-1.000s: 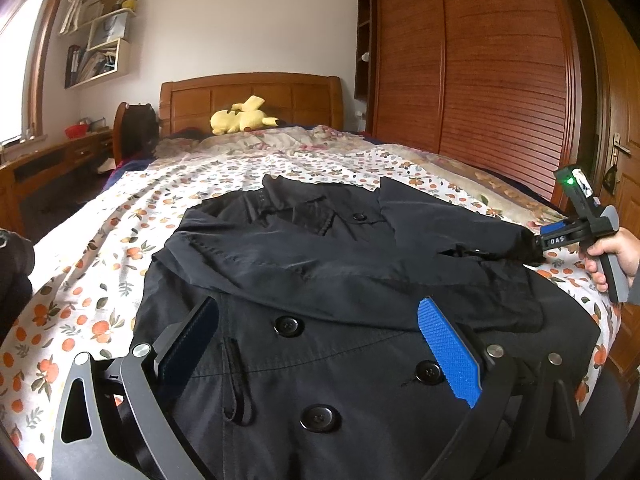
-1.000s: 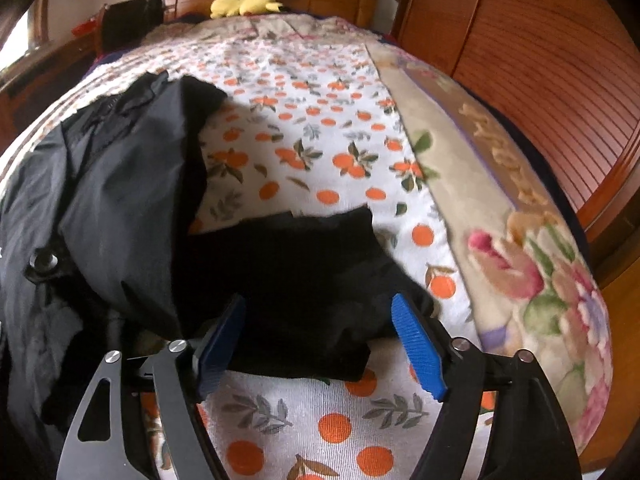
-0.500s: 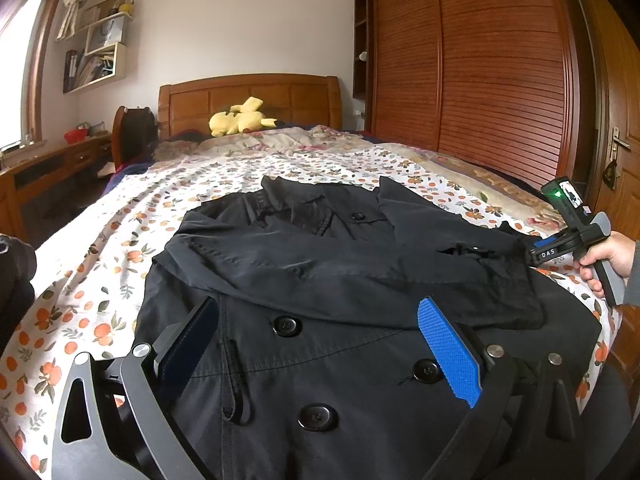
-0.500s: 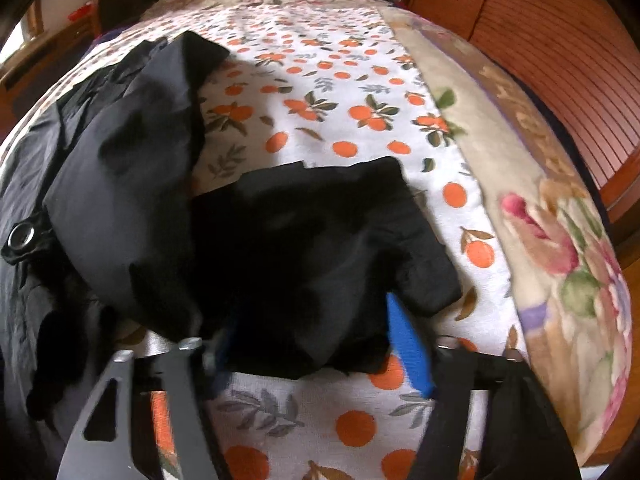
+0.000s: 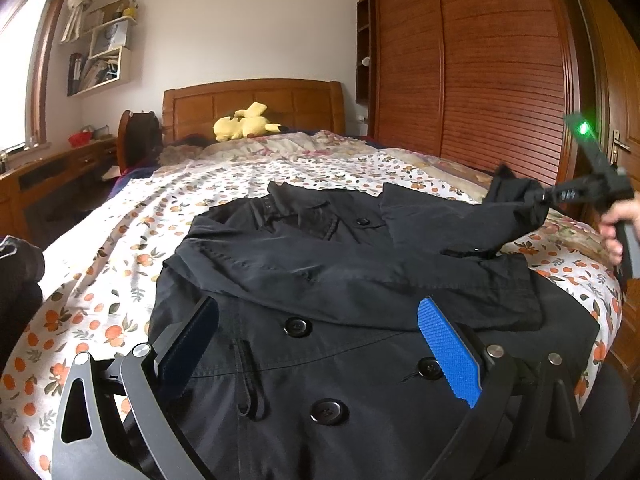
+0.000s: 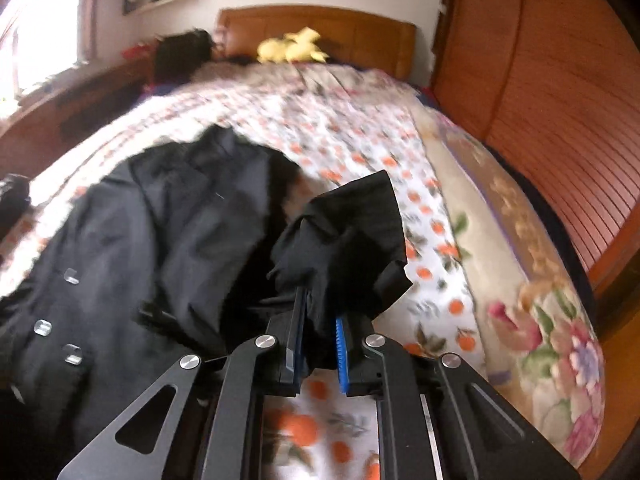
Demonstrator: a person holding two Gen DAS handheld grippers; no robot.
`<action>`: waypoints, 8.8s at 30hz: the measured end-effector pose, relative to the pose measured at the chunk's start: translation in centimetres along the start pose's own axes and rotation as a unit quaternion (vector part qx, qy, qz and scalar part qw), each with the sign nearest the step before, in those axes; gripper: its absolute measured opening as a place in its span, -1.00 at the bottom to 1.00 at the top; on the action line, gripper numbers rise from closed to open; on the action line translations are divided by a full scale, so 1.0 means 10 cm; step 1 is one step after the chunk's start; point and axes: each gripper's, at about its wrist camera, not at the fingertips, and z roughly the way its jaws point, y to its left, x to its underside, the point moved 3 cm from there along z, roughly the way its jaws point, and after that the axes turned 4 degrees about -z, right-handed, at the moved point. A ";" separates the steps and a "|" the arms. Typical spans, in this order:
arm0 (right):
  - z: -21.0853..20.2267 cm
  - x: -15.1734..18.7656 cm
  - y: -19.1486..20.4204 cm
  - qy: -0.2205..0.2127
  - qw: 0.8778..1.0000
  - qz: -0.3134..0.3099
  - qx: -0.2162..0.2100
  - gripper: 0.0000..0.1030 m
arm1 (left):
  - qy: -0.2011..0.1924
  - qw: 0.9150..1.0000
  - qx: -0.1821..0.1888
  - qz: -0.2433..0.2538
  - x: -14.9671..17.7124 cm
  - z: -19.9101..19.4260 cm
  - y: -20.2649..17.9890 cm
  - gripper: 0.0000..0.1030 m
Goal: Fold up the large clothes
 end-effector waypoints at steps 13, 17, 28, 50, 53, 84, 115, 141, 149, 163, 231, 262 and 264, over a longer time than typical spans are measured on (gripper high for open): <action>-0.38 -0.28 1.18 -0.020 0.992 -0.063 -0.109 -0.68 | -0.009 1.000 -0.018 -0.004 0.00 -0.17 0.16 0.95; -0.39 -0.23 1.50 -0.012 0.988 -0.081 -0.129 -0.54 | -0.011 1.000 -0.023 -0.009 -0.01 -0.22 0.23 0.95; -0.79 -0.29 1.82 -0.046 0.982 -0.097 -0.153 -0.07 | -0.015 1.000 -0.024 -0.014 -0.02 -0.27 0.28 0.95; -0.74 -0.13 1.25 -0.060 0.990 -0.066 -0.105 -0.06 | 0.014 1.000 0.013 0.004 0.11 -0.21 -0.12 0.95; -0.70 -0.06 1.15 -0.060 0.991 -0.057 -0.107 -0.05 | 0.034 0.999 0.030 0.008 0.23 -0.20 -0.28 0.95; -0.22 0.52 0.87 -0.043 0.989 -0.017 -0.143 0.05 | 0.054 0.997 -0.056 0.003 -0.42 -0.24 0.44 -0.87; 0.00 0.83 0.96 -0.016 0.991 -0.024 -0.132 0.08 | 0.152 0.983 -0.097 -0.023 0.45 0.01 0.90 -0.05; -0.32 1.07 0.74 -0.020 0.994 -0.007 -0.111 0.09 | 0.097 0.991 -0.088 -0.015 0.26 -0.69 0.41 0.58; -0.33 1.22 0.58 -0.009 0.997 -0.005 -0.080 0.10 | 0.090 0.990 -0.102 -0.036 0.34 -0.84 0.54 0.91; -0.28 1.47 0.50 0.029 0.998 -0.004 -0.062 0.21 | 0.115 0.984 -0.129 -0.053 0.64 -0.86 0.84 0.91; -2.80 0.58 0.44 -0.195 0.972 -0.079 -0.106 -0.88 | -0.098 0.992 -0.081 -0.018 -0.88 -3.31 0.06 -0.93; 0.50 -1.24 0.37 -0.138 0.989 -0.035 -0.038 -0.86 | -0.044 0.988 -0.136 -0.066 -1.63 -0.27 1.38 -0.77; 0.76 -1.27 0.44 -0.121 0.991 -0.040 -0.025 -0.86 | -0.036 0.986 -0.149 -0.069 -1.54 -0.16 1.42 -0.18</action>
